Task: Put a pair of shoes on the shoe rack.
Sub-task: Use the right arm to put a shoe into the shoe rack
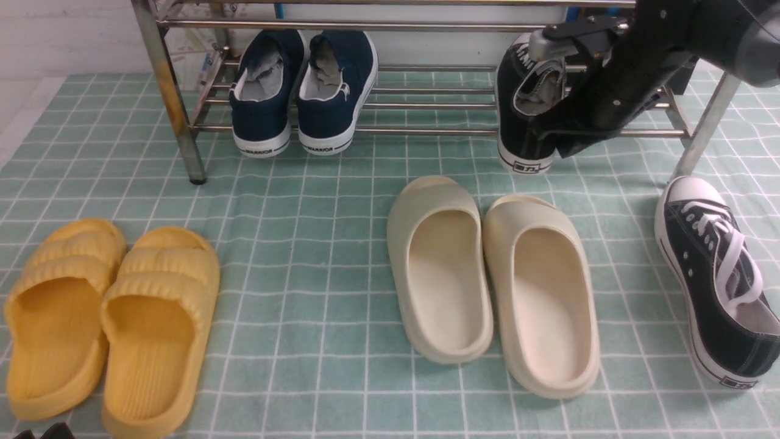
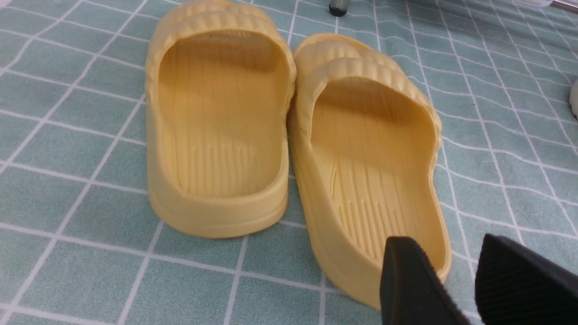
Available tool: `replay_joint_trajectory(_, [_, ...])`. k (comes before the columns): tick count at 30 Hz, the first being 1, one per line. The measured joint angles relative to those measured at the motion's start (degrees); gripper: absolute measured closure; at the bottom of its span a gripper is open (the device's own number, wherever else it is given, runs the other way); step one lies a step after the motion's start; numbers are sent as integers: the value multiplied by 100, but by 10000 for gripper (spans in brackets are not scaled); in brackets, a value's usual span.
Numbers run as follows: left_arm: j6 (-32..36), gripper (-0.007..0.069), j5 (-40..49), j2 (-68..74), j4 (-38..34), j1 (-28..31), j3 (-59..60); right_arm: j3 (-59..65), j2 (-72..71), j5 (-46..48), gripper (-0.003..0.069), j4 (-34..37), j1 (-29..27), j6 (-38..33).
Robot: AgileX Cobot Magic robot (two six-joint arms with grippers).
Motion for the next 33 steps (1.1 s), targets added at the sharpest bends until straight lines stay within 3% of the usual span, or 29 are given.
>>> replay_joint_trajectory(7, [0, 386, 0, 0, 0, 0, 0, 2, 40, -511, 645, -485, 0, 544])
replay_joint_trajectory(12, [0, 386, 0, 0, 0, 0, 0, 2, 37, -351, 643, -595, 7, 694])
replay_joint_trajectory(18, [0, 386, 0, 0, 0, 0, 0, 2, -56, 385, 642, -355, 183, 385])
replay_joint_trajectory(26, [0, 386, 0, 0, 0, 0, 0, 13, -25, -39, 639, -121, 468, 162])
replay_joint_trajectory(33, [0, 386, 0, 0, 0, 0, 0, 13, 4, -209, 637, -1037, 401, 943])
